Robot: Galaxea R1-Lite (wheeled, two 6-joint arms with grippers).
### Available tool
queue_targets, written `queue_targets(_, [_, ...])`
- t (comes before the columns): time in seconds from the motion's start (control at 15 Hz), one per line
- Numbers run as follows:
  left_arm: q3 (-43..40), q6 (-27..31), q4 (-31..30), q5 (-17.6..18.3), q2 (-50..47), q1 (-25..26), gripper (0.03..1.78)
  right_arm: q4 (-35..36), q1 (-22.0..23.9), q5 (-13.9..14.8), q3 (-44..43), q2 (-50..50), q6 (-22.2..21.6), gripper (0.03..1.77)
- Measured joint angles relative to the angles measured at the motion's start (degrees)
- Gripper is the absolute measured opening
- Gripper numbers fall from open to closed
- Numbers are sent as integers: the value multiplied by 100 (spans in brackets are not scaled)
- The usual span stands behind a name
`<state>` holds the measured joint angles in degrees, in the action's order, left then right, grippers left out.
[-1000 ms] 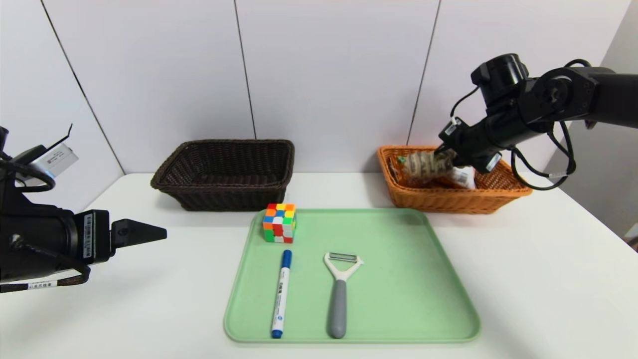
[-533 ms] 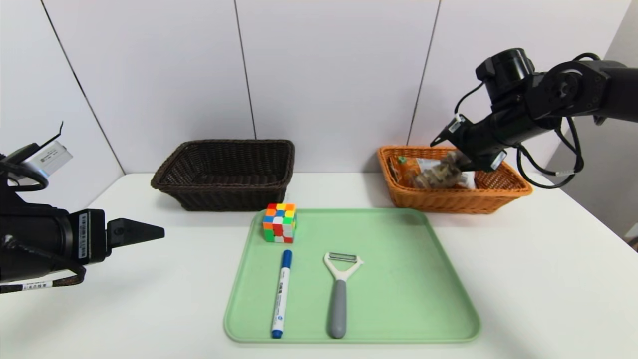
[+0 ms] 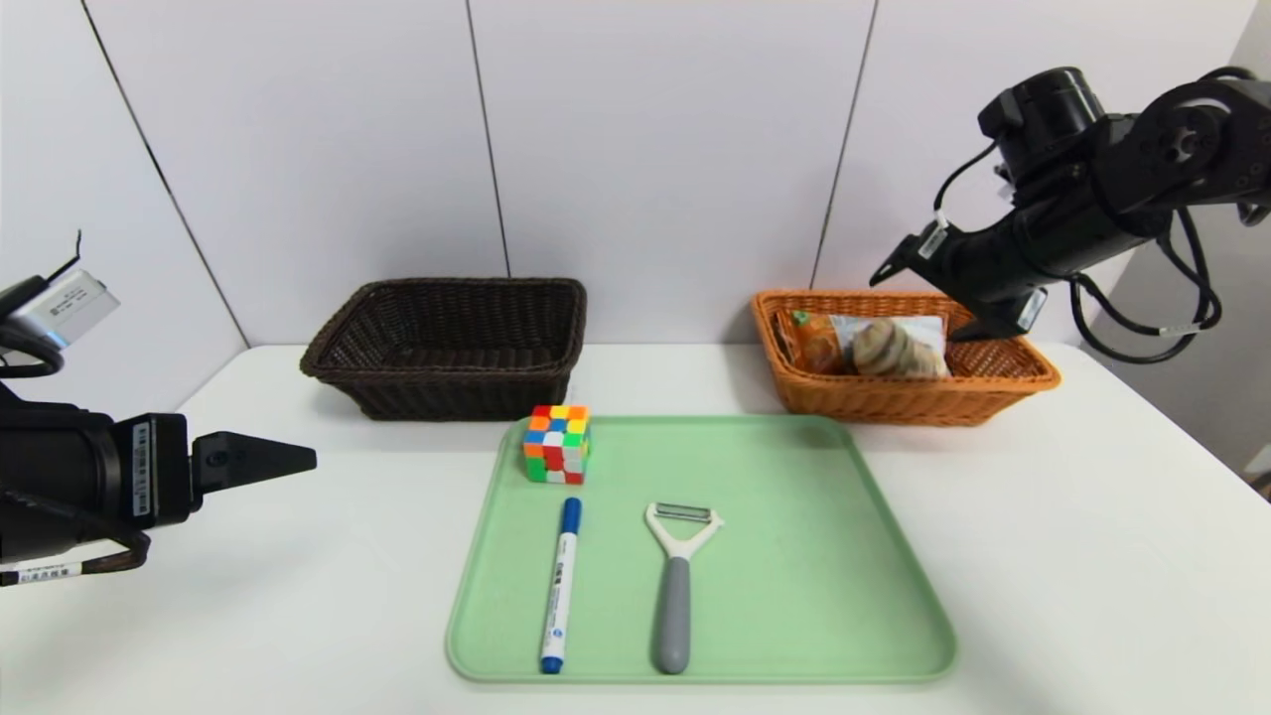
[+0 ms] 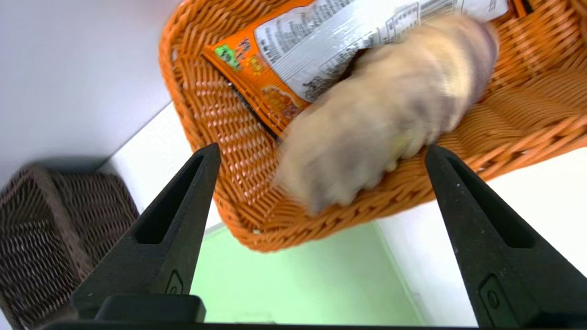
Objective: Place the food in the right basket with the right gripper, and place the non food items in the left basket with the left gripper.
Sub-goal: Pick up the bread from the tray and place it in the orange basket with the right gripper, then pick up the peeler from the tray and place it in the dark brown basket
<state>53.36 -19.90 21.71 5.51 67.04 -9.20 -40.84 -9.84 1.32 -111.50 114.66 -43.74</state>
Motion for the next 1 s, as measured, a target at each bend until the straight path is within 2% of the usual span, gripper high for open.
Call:
queue_targets(0.2, [144,0,50,0,-48,0,169,-321,-177,6,4,-373,297,160])
queue_targets(0.4, [204,-2,188,0,-108,-105,169,-802,-581,-9,6,-835,354,164])
queue_targets(0.67, [201,-17,472,0,-288,-335,169,-1816,-1648,-55,6,-1320,243,167])
queue_targets(0.87, [144,-9,657,0,-461,-356,169,-2423,-2542,-88,6,-1436,-39,168])
queue_targets(1.0, [122,0,719,2,-599,-358,169,-2642,-2949,-132,6,-1337,-284,169])
